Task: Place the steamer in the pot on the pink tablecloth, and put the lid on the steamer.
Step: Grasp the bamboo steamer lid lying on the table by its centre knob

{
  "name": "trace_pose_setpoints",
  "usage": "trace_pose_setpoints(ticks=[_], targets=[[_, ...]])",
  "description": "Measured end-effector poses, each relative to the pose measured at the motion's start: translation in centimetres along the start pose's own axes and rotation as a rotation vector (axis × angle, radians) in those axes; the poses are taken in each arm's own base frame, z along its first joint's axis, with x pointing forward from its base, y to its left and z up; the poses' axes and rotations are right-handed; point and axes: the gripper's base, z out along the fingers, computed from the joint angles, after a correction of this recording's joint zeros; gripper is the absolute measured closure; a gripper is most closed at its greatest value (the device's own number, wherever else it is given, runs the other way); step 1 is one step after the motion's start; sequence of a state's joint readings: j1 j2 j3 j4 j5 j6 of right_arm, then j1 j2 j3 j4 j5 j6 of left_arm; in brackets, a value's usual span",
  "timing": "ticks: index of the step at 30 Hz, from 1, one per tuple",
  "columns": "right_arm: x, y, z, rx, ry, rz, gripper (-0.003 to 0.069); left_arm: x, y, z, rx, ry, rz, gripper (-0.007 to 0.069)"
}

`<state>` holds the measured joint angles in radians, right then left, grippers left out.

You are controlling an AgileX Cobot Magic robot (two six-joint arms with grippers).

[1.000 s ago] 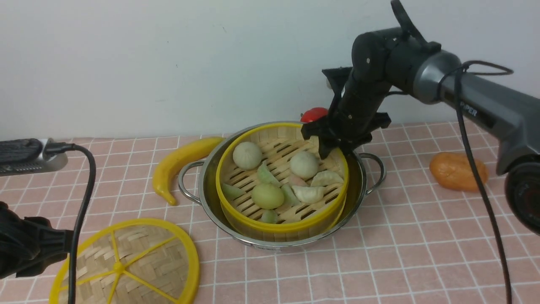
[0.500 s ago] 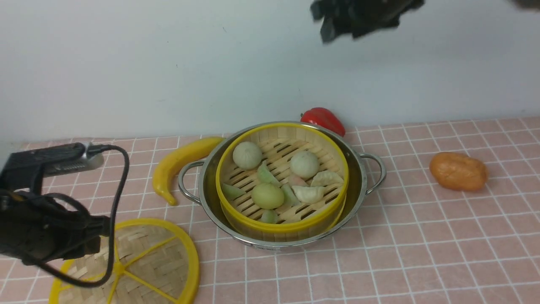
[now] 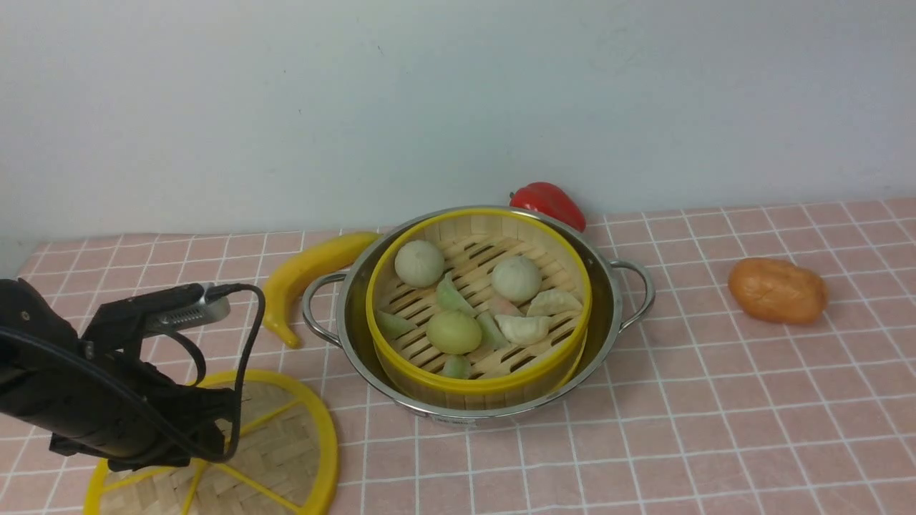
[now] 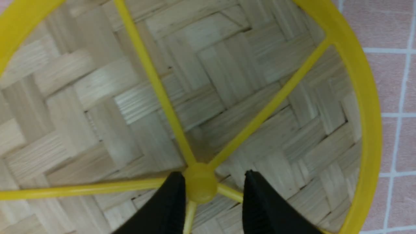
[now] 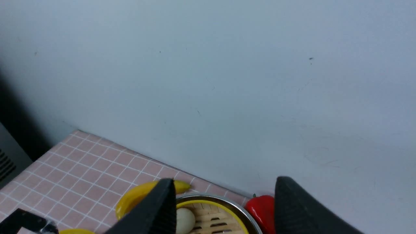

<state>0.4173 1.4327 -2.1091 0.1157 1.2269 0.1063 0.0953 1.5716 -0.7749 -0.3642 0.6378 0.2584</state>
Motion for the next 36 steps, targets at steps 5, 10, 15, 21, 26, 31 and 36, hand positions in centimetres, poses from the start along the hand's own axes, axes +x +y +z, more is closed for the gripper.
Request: trace_pose_setpoints(ticks=[5, 10, 15, 21, 26, 31, 36], targets=[[2.2, -0.6, -1.5, 0.046, 0.052, -0.018, 0.0251, -0.1, 0.0, 0.1, 0.002, -0.007, 0.016, 0.0394], [4.2, -1.1, -2.1, 0.085, 0.105, -0.031, 0.0251, -0.1, 0.0, 0.1, 0.001, -0.011, 0.016, 0.0482], [4.9, -1.1, -4.1, 0.096, 0.088, -0.034, 0.0251, -0.2, 0.0, 0.0, 0.001, -0.014, 0.017, 0.0629], [4.9, -0.8, -7.5, 0.087, 0.014, -0.027, 0.0251, -0.3, 0.0, 0.0, 0.000, -0.015, 0.020, 0.0648], [4.9, -0.7, -9.4, 0.082, -0.026, -0.025, 0.0251, -0.3, 0.0, 0.0, -0.002, -0.014, 0.024, 0.0631], [4.9, -0.7, -9.6, 0.083, -0.032, -0.026, 0.0251, -0.2, 0.0, 0.0, -0.004, -0.010, 0.029, 0.0522], [4.9, -0.7, -9.6, 0.083, -0.032, -0.026, 0.0251, -0.2, 0.0, 0.0, -0.005, -0.010, 0.030, 0.0384]])
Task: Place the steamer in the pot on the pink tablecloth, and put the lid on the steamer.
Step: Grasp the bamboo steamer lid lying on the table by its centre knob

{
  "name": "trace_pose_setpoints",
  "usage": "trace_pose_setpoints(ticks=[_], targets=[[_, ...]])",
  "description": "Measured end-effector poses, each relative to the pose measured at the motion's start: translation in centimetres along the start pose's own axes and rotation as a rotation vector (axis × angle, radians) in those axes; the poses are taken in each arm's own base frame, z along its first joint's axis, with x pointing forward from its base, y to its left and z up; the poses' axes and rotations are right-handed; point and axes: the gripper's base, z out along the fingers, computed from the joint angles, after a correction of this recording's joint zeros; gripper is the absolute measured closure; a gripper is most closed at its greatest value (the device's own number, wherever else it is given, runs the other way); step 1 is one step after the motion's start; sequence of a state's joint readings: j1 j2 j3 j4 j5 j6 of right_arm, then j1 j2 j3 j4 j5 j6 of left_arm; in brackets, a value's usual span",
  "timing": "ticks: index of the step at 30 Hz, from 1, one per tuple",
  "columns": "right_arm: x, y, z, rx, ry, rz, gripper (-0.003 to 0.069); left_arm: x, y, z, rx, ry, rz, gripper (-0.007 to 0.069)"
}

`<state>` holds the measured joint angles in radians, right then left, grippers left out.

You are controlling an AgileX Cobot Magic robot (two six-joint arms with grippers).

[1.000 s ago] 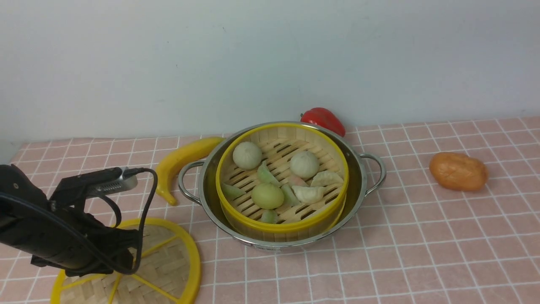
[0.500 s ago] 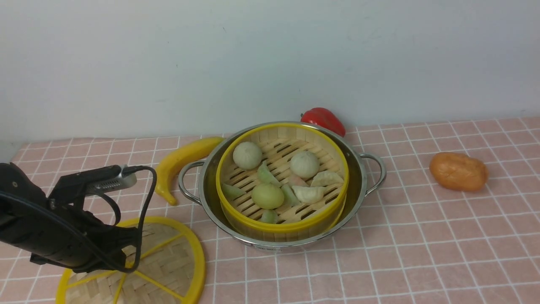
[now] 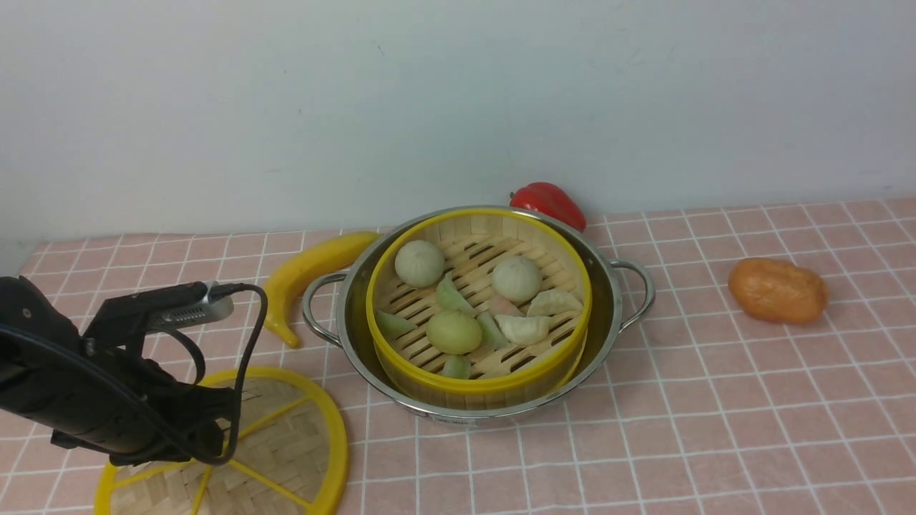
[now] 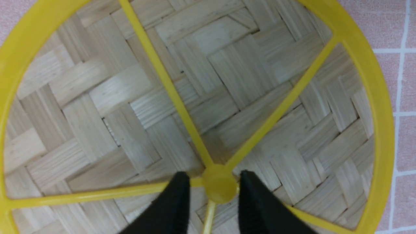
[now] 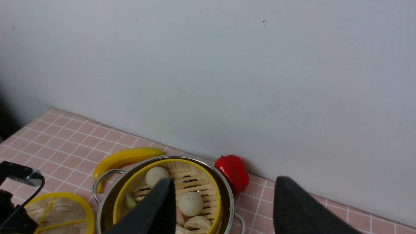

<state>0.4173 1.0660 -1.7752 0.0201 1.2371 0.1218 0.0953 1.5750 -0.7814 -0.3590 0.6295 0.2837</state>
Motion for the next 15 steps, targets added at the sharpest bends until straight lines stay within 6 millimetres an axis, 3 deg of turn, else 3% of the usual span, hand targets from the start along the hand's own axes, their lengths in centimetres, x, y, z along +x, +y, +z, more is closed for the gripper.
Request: trace_pose_setpoints(ticks=[2, 5, 10, 15], targets=[[0.00, 0.00, 0.00, 0.000, 0.000, 0.000, 0.0251, -0.02, 0.01, 0.00, -0.001, -0.002, 0.000, 0.0321], [0.00, 0.00, 0.01, 0.000, 0.000, 0.000, 0.0251, -0.09, 0.03, 0.00, -0.003, -0.010, 0.000, 0.0286], [0.00, 0.00, 0.01, 0.000, 0.000, 0.000, 0.0251, -0.27, 0.08, 0.00, -0.009, -0.029, 0.000, 0.0304], [0.00, 0.00, 0.01, 0.000, 0.000, 0.000, 0.0251, -0.27, 0.20, 0.49, -0.010, -0.016, 0.004, 0.0373]])
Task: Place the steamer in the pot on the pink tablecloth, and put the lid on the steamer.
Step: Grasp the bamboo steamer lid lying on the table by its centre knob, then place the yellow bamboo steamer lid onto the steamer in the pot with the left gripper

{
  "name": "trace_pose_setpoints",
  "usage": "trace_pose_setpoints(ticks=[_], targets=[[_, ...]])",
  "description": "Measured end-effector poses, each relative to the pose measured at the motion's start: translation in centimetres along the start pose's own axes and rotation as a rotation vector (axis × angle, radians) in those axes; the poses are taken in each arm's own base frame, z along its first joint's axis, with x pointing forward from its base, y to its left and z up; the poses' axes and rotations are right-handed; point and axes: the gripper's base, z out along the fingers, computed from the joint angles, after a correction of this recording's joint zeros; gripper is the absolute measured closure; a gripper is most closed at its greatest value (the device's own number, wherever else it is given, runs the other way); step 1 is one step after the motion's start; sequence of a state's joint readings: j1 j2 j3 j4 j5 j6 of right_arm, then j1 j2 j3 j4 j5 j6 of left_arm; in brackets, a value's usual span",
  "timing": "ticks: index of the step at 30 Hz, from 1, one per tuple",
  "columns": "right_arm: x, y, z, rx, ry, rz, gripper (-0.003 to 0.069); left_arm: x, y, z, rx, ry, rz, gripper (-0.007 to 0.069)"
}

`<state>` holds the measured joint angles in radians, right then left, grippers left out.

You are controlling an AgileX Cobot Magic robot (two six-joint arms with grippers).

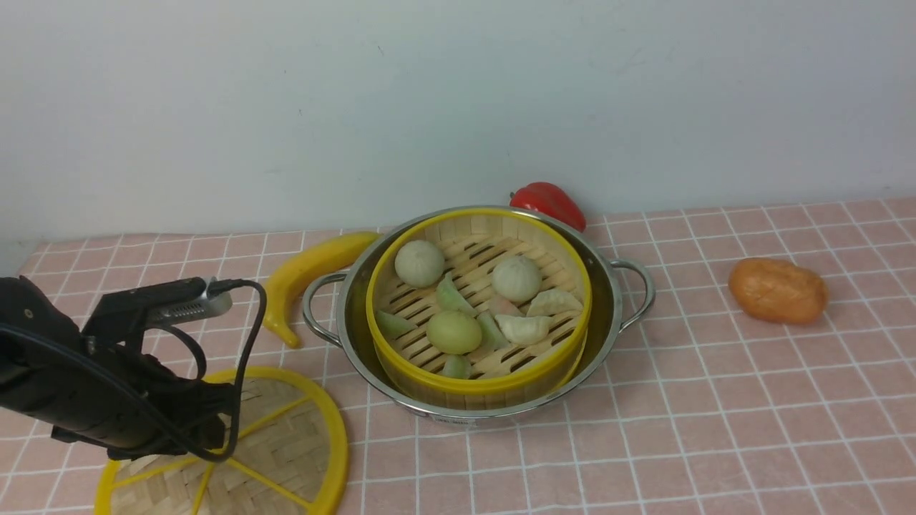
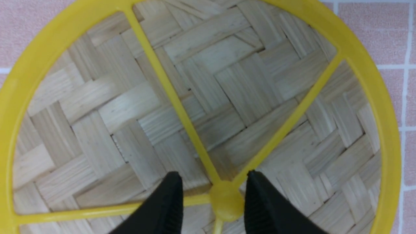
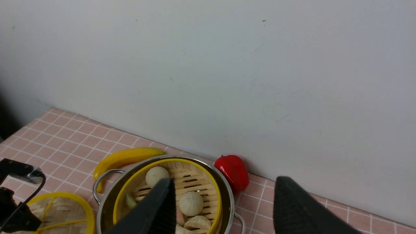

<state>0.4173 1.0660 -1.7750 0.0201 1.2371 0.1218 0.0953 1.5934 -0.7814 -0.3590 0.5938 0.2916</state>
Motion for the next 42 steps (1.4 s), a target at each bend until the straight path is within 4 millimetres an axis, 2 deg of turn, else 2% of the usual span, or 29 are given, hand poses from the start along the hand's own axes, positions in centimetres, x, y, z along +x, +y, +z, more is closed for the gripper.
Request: trace_pose_setpoints(ticks=[4, 10, 12, 16, 20, 24, 30, 32, 35, 36, 39, 40, 41, 42], targets=[[0.0, 0.0, 0.0, 0.000, 0.000, 0.000, 0.0251, 0.1, 0.2, 1.1, 0.002, 0.037, 0.002, 0.0386], [0.0, 0.0, 0.0, 0.000, 0.000, 0.000, 0.0251, -0.1, 0.2, 1.2, 0.004, 0.045, -0.002, 0.0389], [0.0, 0.0, 0.0, 0.000, 0.000, 0.000, 0.0251, -0.1, 0.2, 1.2, 0.008, 0.053, -0.004, 0.0403], [0.0, 0.0, 0.0, 0.001, 0.000, 0.000, 0.0251, -0.6, -0.1, 0.7, 0.027, 0.101, 0.012, 0.0505], [0.0, -0.2, 0.0, 0.018, -0.002, -0.008, 0.0251, -0.8, -0.2, 0.1, 0.025, 0.153, 0.046, 0.0505], [-0.1, -0.5, 0.0, 0.052, -0.006, -0.024, 0.0251, -2.0, -0.1, -2.1, -0.033, 0.152, 0.069, 0.0505], [-0.1, -0.8, 0.0, 0.094, -0.011, -0.043, 0.0251, -4.8, -0.2, -8.7, -0.194, 0.053, 0.101, 0.0505], [-0.1, -0.8, 0.0, 0.094, -0.011, -0.043, 0.0251, -5.2, -0.7, -9.6, -0.197, 0.033, 0.118, 0.0505], [-0.1, -0.8, 0.0, 0.091, -0.011, -0.040, 0.0251, -6.6, -4.4, -11.1, -0.153, -0.043, 0.216, 0.0505], [-0.1, -0.8, 0.0, 0.091, -0.011, -0.038, 0.0251, -7.0, -6.3, -11.2, -0.128, -0.066, 0.271, 0.0505], [-0.1, -0.8, 0.0, 0.090, -0.012, -0.020, 0.0251, -8.0, -11.9, -11.1, -0.059, -0.137, 0.419, 0.0505], [-0.1, -0.8, 0.0, 0.089, -0.012, -0.017, 0.0251, -8.1, -12.3, -11.0, -0.054, -0.141, 0.429, 0.0505], [-0.1, -0.8, 0.0, 0.087, -0.012, -0.007, 0.0251, -8.5, -15.2, -10.4, -0.028, -0.163, 0.499, 0.0505], [-0.1, -0.8, 0.0, 0.083, -0.012, 0.000, 0.0251, -8.8, -16.8, -9.8, -0.021, -0.171, 0.536, 0.0505]])
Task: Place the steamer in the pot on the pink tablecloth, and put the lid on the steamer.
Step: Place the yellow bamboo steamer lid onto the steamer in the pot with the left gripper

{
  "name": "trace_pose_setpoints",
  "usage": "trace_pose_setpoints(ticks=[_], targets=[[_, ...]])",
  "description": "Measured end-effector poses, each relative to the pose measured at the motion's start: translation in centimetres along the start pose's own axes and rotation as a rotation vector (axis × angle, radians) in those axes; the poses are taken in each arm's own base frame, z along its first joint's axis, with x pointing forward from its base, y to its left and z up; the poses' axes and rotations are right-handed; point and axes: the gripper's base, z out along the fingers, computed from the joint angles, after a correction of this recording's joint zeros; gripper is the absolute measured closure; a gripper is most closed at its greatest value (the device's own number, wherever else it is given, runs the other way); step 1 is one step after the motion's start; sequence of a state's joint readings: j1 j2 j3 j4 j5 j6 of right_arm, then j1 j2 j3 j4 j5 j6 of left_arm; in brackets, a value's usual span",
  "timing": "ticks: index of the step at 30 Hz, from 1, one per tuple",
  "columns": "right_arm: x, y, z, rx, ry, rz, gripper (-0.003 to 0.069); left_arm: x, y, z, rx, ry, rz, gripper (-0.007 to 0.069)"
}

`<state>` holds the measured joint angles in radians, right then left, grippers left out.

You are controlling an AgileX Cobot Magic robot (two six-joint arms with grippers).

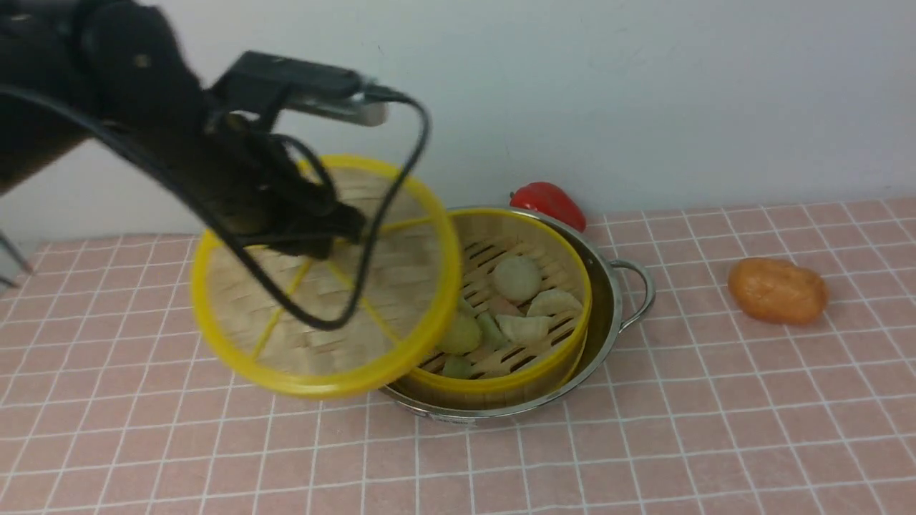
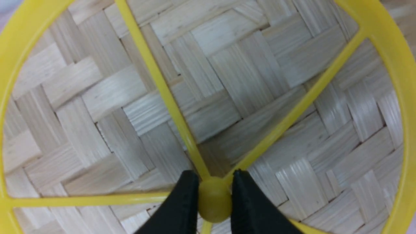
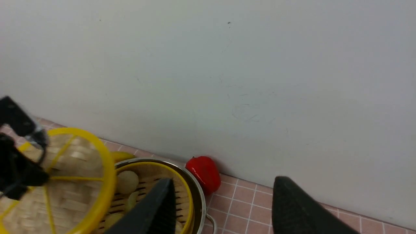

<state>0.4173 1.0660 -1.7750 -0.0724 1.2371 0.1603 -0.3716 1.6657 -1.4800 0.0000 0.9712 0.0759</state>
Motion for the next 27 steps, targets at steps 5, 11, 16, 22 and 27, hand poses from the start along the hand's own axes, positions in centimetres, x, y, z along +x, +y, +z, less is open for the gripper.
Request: trace_pose_setpoints(ticks=[5, 11, 16, 22, 27], targets=[[0.0, 0.1, 0.0, -0.016, 0.003, 0.019, 0.0251, -3.2, -3.6, 3.5, -0.017, 0.017, 0.099, 0.0505], [0.0, 0.2, 0.0, -0.019, 0.003, 0.022, 0.0251, -4.9, -4.7, 7.6, -0.027, 0.093, 0.126, 0.0505], [0.0, 0.2, 0.0, -0.019, 0.003, 0.023, 0.0251, -5.5, -4.8, 8.7, -0.028, 0.093, 0.131, 0.0505], [0.0, 0.2, 0.0, -0.019, 0.003, 0.023, 0.0251, -5.5, -5.1, 9.6, 0.000, 0.107, 0.134, 0.0505], [0.0, 0.2, 0.0, -0.019, 0.003, 0.023, 0.0251, -5.4, -5.6, 10.4, 0.036, 0.117, 0.141, 0.0505]])
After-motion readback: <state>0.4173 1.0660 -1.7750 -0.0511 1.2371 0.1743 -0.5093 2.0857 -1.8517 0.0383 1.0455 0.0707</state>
